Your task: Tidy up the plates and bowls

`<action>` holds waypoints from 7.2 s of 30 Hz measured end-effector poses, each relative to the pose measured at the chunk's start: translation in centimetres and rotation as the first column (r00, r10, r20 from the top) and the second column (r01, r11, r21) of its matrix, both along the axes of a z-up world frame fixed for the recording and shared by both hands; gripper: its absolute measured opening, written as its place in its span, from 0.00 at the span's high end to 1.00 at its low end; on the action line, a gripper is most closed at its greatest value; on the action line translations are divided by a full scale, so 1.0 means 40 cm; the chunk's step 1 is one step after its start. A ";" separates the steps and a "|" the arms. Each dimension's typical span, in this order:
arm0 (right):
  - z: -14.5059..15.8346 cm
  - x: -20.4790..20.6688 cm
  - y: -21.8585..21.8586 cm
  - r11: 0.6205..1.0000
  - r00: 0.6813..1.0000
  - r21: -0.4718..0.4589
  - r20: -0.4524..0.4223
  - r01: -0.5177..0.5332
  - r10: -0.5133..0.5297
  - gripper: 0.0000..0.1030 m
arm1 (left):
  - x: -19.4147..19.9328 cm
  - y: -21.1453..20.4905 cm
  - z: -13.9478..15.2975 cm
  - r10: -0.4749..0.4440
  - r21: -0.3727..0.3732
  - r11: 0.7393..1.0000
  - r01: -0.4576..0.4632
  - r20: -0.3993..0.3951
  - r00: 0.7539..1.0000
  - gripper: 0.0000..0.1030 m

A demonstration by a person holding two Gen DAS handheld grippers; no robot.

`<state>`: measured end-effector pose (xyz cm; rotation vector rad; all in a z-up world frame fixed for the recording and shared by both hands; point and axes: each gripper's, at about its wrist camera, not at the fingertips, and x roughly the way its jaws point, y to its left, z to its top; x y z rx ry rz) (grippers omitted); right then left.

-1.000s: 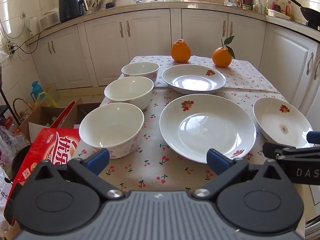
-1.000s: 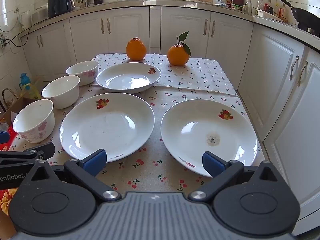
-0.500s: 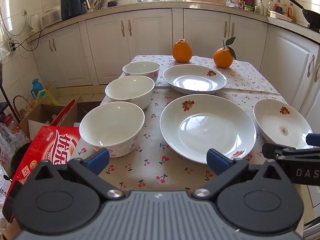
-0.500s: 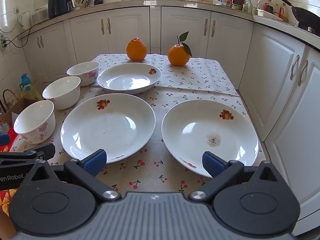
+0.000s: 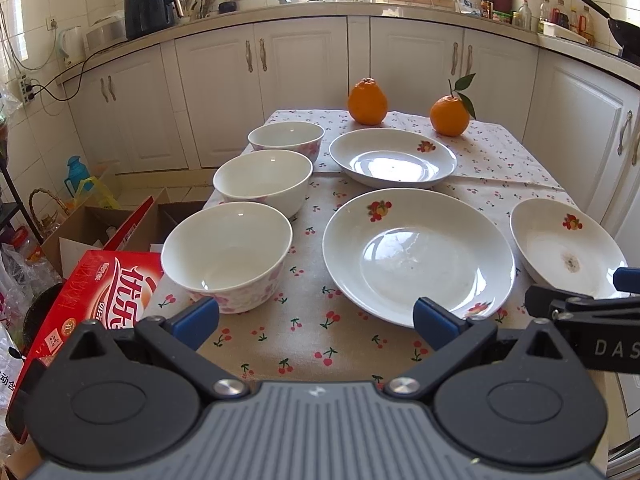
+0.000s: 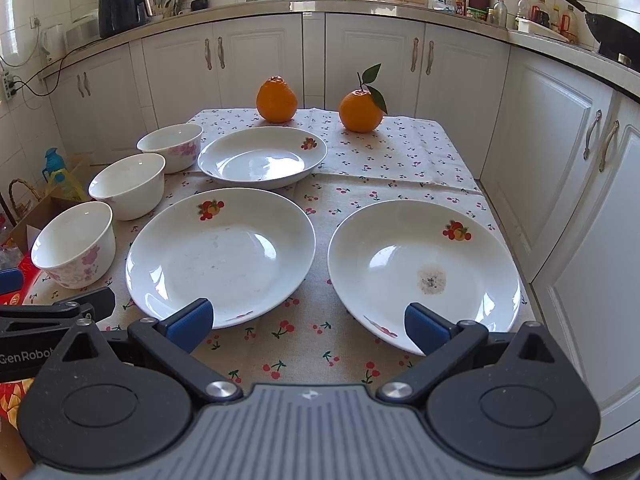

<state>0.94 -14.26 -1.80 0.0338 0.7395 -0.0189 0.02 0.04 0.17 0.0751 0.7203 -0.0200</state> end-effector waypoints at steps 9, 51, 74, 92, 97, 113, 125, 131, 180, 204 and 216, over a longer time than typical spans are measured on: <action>0.003 -0.003 0.005 1.000 1.000 -0.003 0.004 -0.005 0.005 0.00 | 0.001 0.000 0.002 0.004 0.000 1.000 -0.004 0.000 1.000 0.01; 0.012 -0.003 0.004 1.000 1.000 0.004 0.020 -0.015 0.015 0.00 | -0.003 0.001 0.011 0.017 -0.003 1.000 -0.017 0.010 1.000 0.01; 0.074 -0.036 -0.172 0.997 0.986 -0.070 0.162 -0.026 0.037 0.00 | 0.103 -0.077 0.028 -0.157 -0.038 0.986 0.159 0.056 0.986 0.01; -0.141 -0.033 -0.316 0.982 0.983 -0.049 -0.006 -0.183 0.182 0.00 | 0.224 -0.354 -0.010 -0.550 -0.092 0.834 0.544 -0.075 0.832 0.03; -0.167 -0.002 -0.324 0.967 0.970 -0.080 -0.022 -0.243 0.242 0.00 | 0.262 -0.408 -0.018 -0.597 -0.072 0.802 0.593 -0.121 0.793 0.03; -0.196 0.043 -0.412 0.908 0.907 0.000 0.007 -0.420 0.420 0.00 | 0.404 -0.516 -0.069 -0.686 -0.138 0.715 0.685 -0.329 0.649 0.13; -0.196 0.069 -0.424 0.881 0.880 -0.007 0.024 -0.474 0.474 0.01 | 0.457 -0.536 -0.112 -0.684 -0.179 0.706 0.685 -0.423 0.594 0.26; -0.195 0.074 -0.423 0.880 0.880 -0.011 0.015 -0.475 0.475 0.01 | 0.468 -0.547 -0.118 -0.688 -0.179 0.697 0.694 -0.439 0.578 0.25; -0.170 0.325 -0.499 0.855 0.858 -0.076 -0.037 -0.514 0.512 0.01 | 0.669 -0.601 -0.127 -0.657 -0.185 0.749 0.637 -0.336 0.675 0.25; -0.129 0.228 -0.467 0.872 0.880 -0.115 -0.060 -0.476 0.472 0.00 | 0.577 -0.529 -0.015 -0.664 -0.151 0.746 0.648 -0.239 0.708 0.17; -0.062 0.092 -0.355 0.902 0.917 -0.170 -0.012 -0.396 0.400 0.00 | 0.343 -0.368 0.082 -0.624 -0.103 0.780 0.617 -0.073 0.778 0.08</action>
